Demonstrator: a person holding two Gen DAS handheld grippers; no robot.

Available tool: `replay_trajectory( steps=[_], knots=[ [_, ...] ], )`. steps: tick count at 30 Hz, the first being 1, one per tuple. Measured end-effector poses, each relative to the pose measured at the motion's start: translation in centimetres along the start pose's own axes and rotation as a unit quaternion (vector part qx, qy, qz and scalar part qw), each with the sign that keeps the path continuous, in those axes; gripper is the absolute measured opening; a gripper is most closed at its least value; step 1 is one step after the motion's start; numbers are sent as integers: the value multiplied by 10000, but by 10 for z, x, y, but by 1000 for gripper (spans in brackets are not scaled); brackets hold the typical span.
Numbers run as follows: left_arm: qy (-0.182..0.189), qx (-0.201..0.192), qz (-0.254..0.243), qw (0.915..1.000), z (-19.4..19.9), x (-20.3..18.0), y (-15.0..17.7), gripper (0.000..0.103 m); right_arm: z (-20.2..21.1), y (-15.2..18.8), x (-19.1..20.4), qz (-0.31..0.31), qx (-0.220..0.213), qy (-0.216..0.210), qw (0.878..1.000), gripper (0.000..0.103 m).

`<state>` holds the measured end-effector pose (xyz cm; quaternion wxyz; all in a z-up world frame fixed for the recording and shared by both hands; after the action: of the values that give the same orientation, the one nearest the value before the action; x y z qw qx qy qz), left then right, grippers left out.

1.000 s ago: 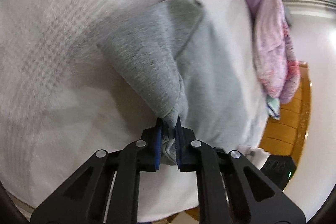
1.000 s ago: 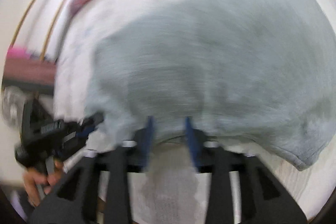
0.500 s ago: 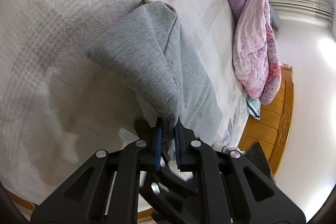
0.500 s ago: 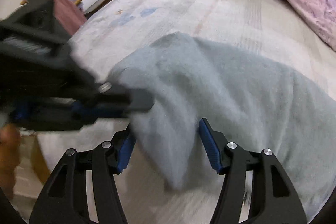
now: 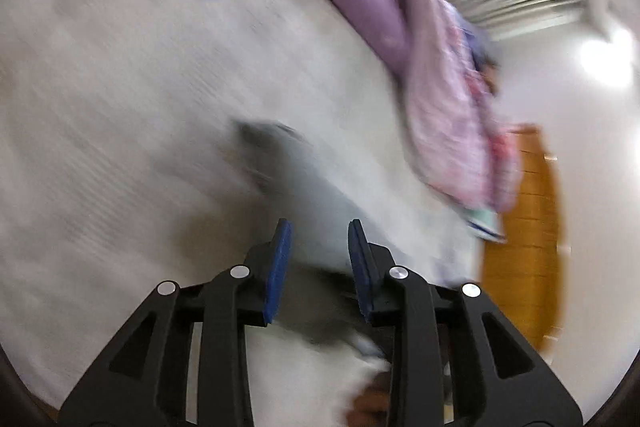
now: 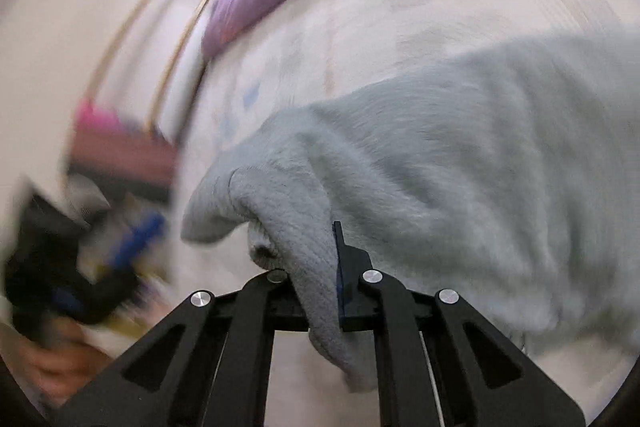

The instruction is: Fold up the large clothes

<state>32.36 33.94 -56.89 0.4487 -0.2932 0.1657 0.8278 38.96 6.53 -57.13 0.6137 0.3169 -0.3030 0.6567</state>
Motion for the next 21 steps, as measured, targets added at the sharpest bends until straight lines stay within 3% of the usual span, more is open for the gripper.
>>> replay_trajectory(
  steps=[3,5,11,14,17,21],
  knots=[
    [-924,258,3,9954,-21,1,-4,31,34,0,-12,-417,-227,-516,9975,6],
    [-1253,467,-222,9908,-46,-16,-3,31,55,1,-21,-656,-375,-763,9942,6],
    [-738,703,-969,9901,-109,-109,3,31,127,10,-72,-1593,-1054,-1518,9698,7],
    [-579,845,-1436,9843,-136,-154,15,31,156,19,-105,-2006,-1381,-1665,9555,7],
    [-407,1079,-1722,9783,-164,-183,28,43,180,28,-145,-2508,-1654,-1594,9404,7],
    [-450,1224,-1973,9716,-195,-209,38,44,182,35,-190,-2981,-1394,-1166,9371,8]
  ],
)
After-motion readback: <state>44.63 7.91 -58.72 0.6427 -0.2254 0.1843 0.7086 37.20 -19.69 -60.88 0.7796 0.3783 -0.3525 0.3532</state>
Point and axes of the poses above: each gripper's, at about its wrist camera, not at the fingertips, and z roughly against the way its jaws point, x to its left, y to its underside, the point moved 4 cm from there along -z, roughly the way its jaws point, and after that the axes turned 15 degrees about x, right-handed, at the moved point
